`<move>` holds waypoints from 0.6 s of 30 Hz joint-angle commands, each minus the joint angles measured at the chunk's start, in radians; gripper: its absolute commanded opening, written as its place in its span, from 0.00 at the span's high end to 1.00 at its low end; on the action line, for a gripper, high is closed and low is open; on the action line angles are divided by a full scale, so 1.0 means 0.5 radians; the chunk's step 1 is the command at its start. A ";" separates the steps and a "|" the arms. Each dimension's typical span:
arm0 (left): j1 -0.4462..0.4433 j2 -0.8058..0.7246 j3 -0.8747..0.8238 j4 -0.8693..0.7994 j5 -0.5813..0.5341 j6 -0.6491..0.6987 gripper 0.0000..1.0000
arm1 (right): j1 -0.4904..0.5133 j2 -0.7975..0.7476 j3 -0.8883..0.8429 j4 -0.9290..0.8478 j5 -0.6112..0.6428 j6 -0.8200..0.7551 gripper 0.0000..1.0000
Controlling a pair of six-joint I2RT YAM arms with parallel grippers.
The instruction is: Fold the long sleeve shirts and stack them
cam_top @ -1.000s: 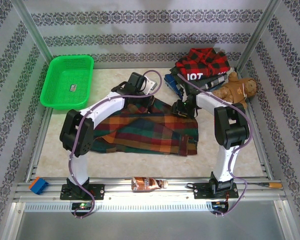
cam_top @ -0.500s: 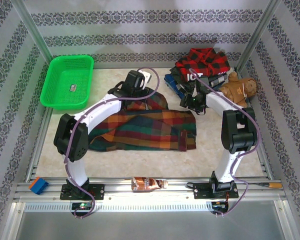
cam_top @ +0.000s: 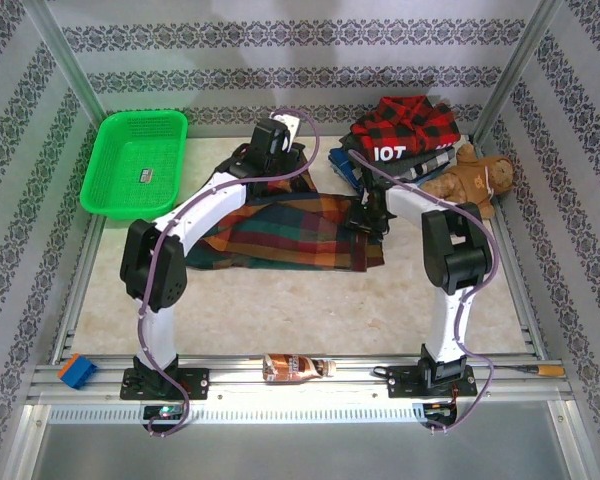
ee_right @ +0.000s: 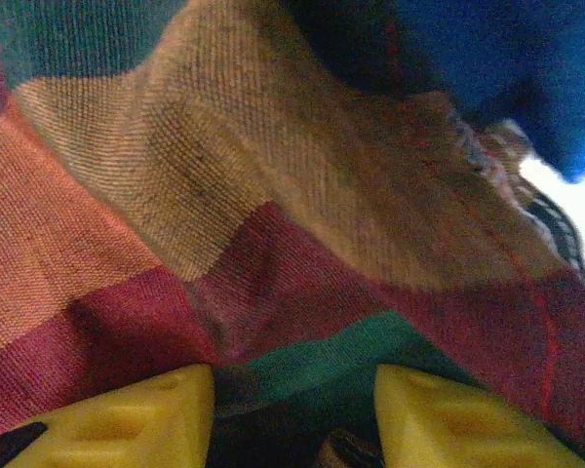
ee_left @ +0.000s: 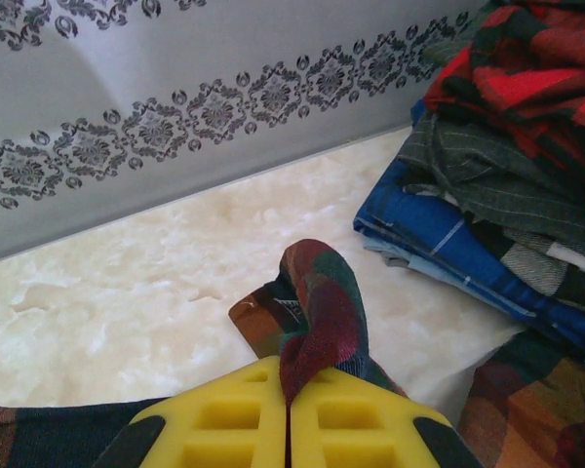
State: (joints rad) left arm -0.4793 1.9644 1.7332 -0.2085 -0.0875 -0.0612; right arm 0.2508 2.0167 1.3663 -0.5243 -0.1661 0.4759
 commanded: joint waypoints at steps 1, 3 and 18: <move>0.069 0.007 0.039 0.077 -0.156 -0.006 0.91 | 0.062 0.058 -0.033 -0.203 0.142 0.027 0.52; 0.115 0.019 0.054 0.119 -0.242 0.014 0.91 | 0.079 0.049 -0.073 -0.203 0.142 0.023 0.52; 0.397 0.640 1.098 0.151 -0.331 0.077 0.91 | 0.119 -0.028 -0.205 -0.249 0.131 0.000 0.56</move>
State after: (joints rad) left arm -0.3157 2.2269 2.1529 -0.1761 -0.2070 -0.0414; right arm 0.2981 1.9892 1.3224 -0.5331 -0.1165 0.4759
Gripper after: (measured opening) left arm 0.093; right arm 0.445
